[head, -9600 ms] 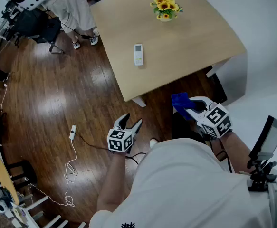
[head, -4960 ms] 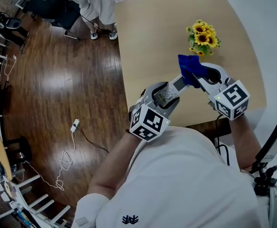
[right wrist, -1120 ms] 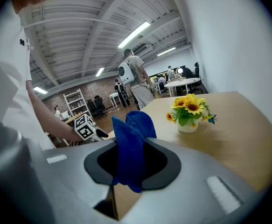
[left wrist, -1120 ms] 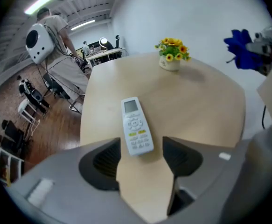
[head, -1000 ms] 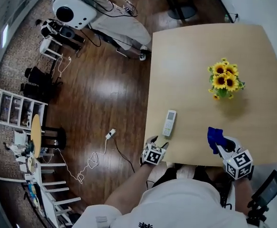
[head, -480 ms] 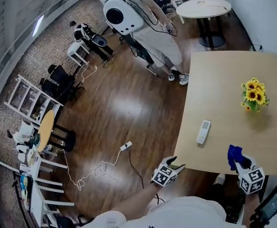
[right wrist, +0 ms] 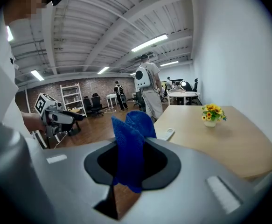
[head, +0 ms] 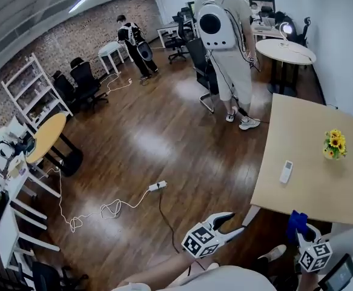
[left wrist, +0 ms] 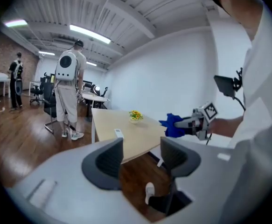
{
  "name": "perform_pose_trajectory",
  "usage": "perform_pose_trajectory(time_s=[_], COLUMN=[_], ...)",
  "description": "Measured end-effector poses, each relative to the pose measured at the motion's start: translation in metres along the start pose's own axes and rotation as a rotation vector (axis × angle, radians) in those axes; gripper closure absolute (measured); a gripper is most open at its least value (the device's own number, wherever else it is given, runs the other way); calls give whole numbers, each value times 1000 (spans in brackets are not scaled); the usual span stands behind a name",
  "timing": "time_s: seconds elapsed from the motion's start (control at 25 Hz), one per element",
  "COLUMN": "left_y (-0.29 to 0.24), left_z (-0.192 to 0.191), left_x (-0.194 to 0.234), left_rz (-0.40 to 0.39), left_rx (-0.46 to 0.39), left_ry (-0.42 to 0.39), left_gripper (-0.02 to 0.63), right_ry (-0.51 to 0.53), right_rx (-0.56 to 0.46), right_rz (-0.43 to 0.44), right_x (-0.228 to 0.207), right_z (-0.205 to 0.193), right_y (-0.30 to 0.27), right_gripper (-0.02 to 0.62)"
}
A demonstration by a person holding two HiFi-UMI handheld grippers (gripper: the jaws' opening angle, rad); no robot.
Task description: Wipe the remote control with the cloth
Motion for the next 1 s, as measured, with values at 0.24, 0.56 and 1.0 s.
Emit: perform_pose_trajectory(time_s=[0.24, 0.56, 1.0], left_y=[63, 75, 90], left_z=[-17, -2, 3], left_x=[-9, -17, -2], left_rz=[-17, -57, -22], left_rx=[0, -84, -117], left_ry=[-38, 4, -96], left_gripper=[334, 342, 342], right_ry=[86, 116, 166], right_rx=[-55, -108, -126], right_rz=[-37, -89, -100], right_x=[64, 97, 107], right_z=[33, 35, 30], right_y=[44, 86, 71], right_gripper=[511, 511, 511])
Point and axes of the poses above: the fingertips, and each gripper's own axes: y backward along the fingers, x to its left, z out of its top, the point moved 1 cm from there along y, backward along the fingers, and after that the axes turned 3 degrees about x, right-handed, at the moved point
